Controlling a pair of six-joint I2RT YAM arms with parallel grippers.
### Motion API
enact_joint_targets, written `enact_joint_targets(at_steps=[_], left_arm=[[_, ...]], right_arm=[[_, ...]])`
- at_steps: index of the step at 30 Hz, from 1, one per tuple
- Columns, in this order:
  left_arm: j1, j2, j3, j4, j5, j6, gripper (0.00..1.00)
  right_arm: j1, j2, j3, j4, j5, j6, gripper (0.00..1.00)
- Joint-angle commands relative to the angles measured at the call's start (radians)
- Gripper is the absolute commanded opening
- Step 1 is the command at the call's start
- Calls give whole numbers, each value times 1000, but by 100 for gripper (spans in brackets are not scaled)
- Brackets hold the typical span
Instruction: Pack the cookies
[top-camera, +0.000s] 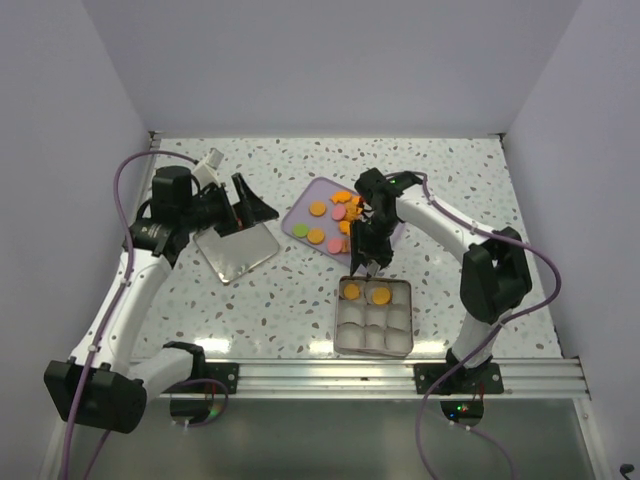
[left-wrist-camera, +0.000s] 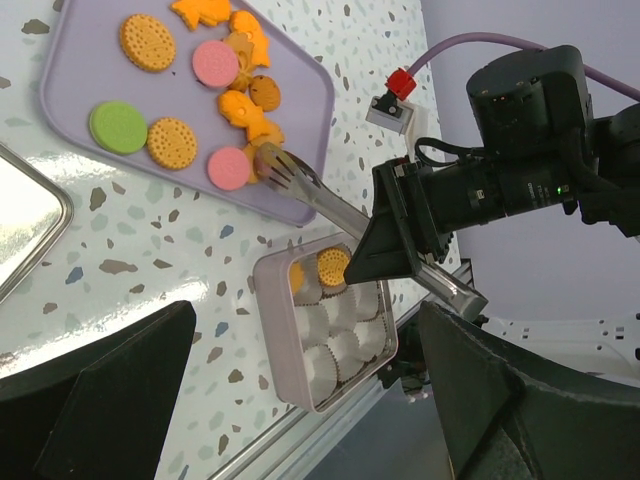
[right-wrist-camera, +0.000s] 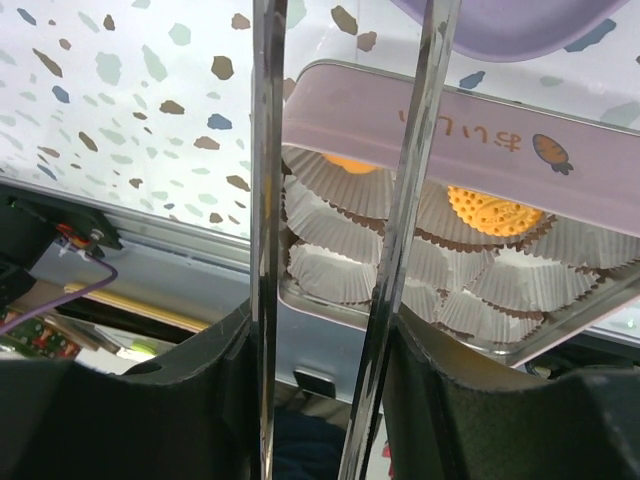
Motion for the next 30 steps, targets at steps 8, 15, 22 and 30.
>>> enact_joint_targets(at_steps=[8, 15, 22, 30], left_arm=[[-3, 23, 55, 6, 4, 32, 100], [-3, 26, 58, 9, 9, 30, 100], [-3, 20, 55, 11, 12, 29, 100], [-3, 20, 72, 2, 15, 29, 100]], right_arm=[[0, 6, 8, 48, -82, -3, 38], [0, -11, 1, 42, -81, -3, 25], [-1, -47, -11, 38, -62, -3, 18], [0, -41, 11, 73, -92, 26, 6]])
